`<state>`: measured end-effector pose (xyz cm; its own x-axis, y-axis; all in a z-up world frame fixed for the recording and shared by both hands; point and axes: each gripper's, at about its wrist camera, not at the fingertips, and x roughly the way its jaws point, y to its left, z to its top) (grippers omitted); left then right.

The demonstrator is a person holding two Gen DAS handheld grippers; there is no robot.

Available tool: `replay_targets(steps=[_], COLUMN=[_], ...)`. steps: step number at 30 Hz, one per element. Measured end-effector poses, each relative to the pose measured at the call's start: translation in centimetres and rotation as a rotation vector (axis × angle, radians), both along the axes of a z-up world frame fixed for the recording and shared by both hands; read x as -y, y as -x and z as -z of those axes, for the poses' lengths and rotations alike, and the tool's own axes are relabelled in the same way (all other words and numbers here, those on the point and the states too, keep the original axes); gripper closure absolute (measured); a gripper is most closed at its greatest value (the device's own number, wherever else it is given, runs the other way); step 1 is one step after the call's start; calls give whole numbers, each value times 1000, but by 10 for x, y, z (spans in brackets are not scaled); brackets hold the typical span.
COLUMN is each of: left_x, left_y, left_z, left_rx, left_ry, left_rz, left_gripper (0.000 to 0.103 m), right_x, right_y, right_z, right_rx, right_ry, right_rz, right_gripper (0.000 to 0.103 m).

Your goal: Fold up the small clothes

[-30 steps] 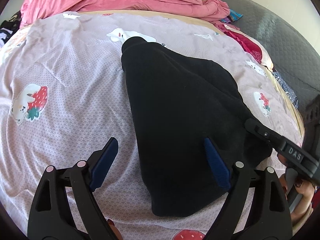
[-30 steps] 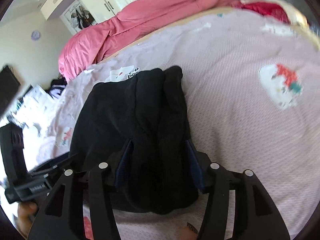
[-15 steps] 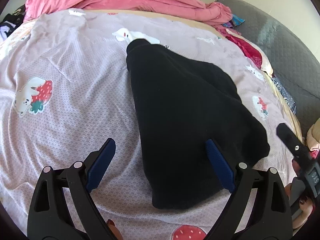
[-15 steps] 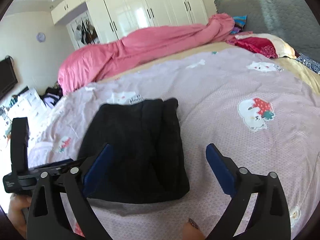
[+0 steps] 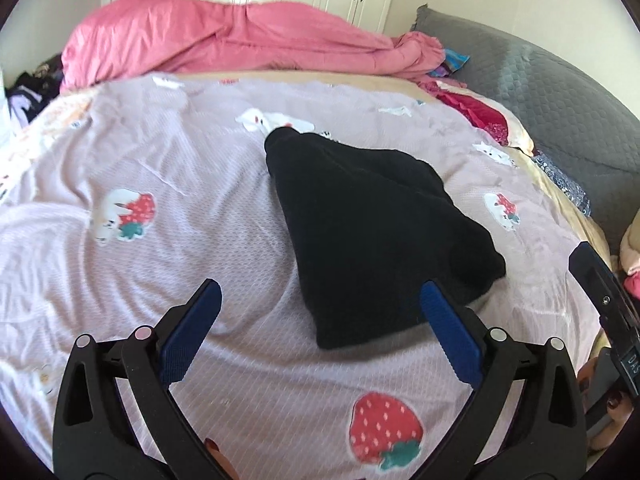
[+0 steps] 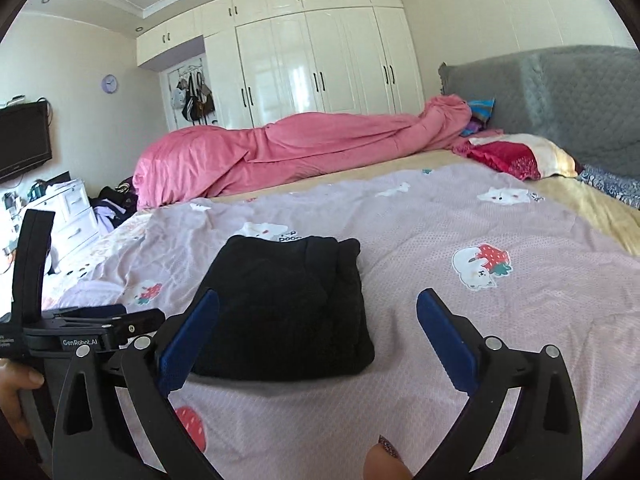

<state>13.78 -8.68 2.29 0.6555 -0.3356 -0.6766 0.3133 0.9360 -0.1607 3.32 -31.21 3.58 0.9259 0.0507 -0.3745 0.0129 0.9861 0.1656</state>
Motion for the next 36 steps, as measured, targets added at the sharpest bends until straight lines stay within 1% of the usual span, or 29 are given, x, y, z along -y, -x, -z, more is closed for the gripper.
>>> replay_targets(steps=[3,7,10,12,15,20,25,31,36], left_x=[-6,-15,-24,-29,-32,-35,-37,-40,-40], left_y=[20,43,55,63,71,70,67,68,68], left_z=[3,16,25,30,36,47,53,51,50], left_rx=[14,-8,-34,-50,-60,-65,-74,-73,-71], left_ry=[-8,1,7,16,29,35,28,23,6], left_rz=[13,13,3,-5,0,-15,-30,-46,-57], left_gripper=[9,9,9,9,9,9,9,9,9], right_x=[-7,-13,-15,-16,-19,-32,-40,-46,-42], right_y=[15,30,39,42,45,42,29,27,27], right_z=[3,7,14,22,34,46,61,62,62], right_rx=[-4,-26,-74,-132,-192,-233,-278,-275,-273], right_ry=[13,11,-4,-23,-37,18,46,67,46], right_rz=[3,12,29,32,39,52,38,11,15], right_gripper=[4,4,4,4,4,4,4,4,4])
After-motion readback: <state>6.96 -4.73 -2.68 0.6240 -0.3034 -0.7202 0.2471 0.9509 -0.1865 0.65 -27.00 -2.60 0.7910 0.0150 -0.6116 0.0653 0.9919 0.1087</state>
